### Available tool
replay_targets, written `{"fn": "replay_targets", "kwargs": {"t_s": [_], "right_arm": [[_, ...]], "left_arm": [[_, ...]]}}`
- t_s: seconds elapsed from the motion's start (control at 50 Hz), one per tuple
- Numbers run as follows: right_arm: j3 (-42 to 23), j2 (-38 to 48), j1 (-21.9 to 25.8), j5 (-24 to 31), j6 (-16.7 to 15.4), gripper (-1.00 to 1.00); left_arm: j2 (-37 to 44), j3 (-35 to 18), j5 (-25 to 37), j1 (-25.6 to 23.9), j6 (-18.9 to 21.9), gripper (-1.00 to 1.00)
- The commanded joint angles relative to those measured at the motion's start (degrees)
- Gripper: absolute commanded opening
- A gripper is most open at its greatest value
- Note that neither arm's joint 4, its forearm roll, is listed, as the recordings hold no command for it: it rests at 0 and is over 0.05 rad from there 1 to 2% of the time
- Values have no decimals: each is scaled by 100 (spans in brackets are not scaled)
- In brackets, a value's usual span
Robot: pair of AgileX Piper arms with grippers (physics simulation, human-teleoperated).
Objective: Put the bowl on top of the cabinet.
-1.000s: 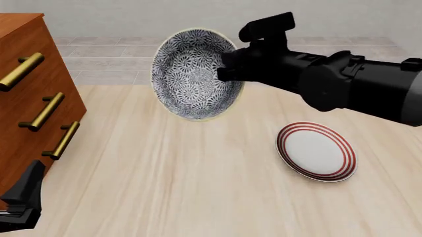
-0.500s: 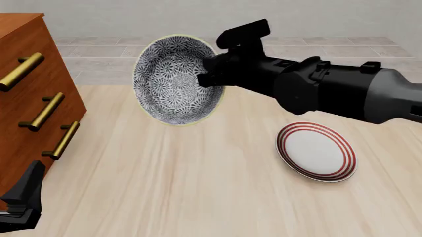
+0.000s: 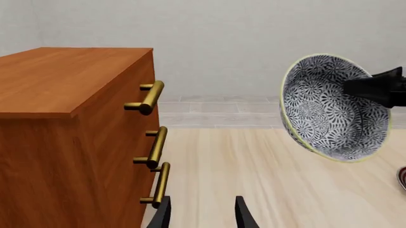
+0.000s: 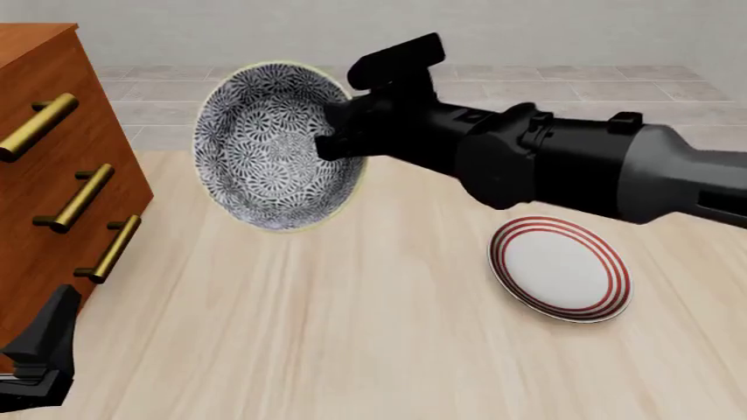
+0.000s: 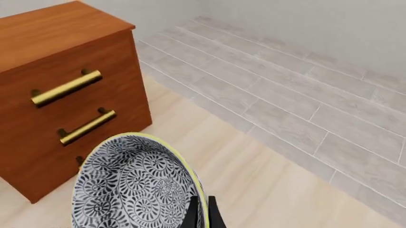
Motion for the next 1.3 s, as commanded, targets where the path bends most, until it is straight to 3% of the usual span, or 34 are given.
{"fn": "replay_targets", "kwargs": {"t_s": [0.02,0.1,0.14,0.18,0.2,0.24,0.26,0.3,0.42,0.74,0.8,0.86,1.3], "right_arm": [[17,-53,159,-97,-33,-100],[34,-83,148,-98,-47,-100],[53,-85,100,-104,-148,-100],[86,-82,54,-123,-257,-100],[96,-97,64,-130,-231,-100],[100,-118,56,-133,-238,-100],[104,-127,55,-136,-244,-100],[121,-153,40,-146,-251,-100],[143,-177,67,-178,-244,-100],[123,-223,183,-176,-237,-100],[103,-240,179,-152,-251,-100],[87,-259,189,-129,-276,-100],[106,-332,233,-131,-297,-100]], "left_arm": [[14,1,6,10,18,100],[-16,-1,69,-134,173,100],[118,-7,13,-30,-25,100],[164,-85,-29,15,-476,100],[173,-166,-5,-98,-263,100],[285,-386,17,-315,-396,100],[517,-472,-82,-373,-256,100],[640,-638,-69,-421,-552,100],[1117,-1031,-210,-729,-582,100],[3105,-1675,-1484,-1496,-671,100],[3523,-1922,-1598,-1646,-1014,100],[3710,-2069,-1647,-1716,-1317,100],[4608,-2575,-2184,-2227,-1520,100]]}}
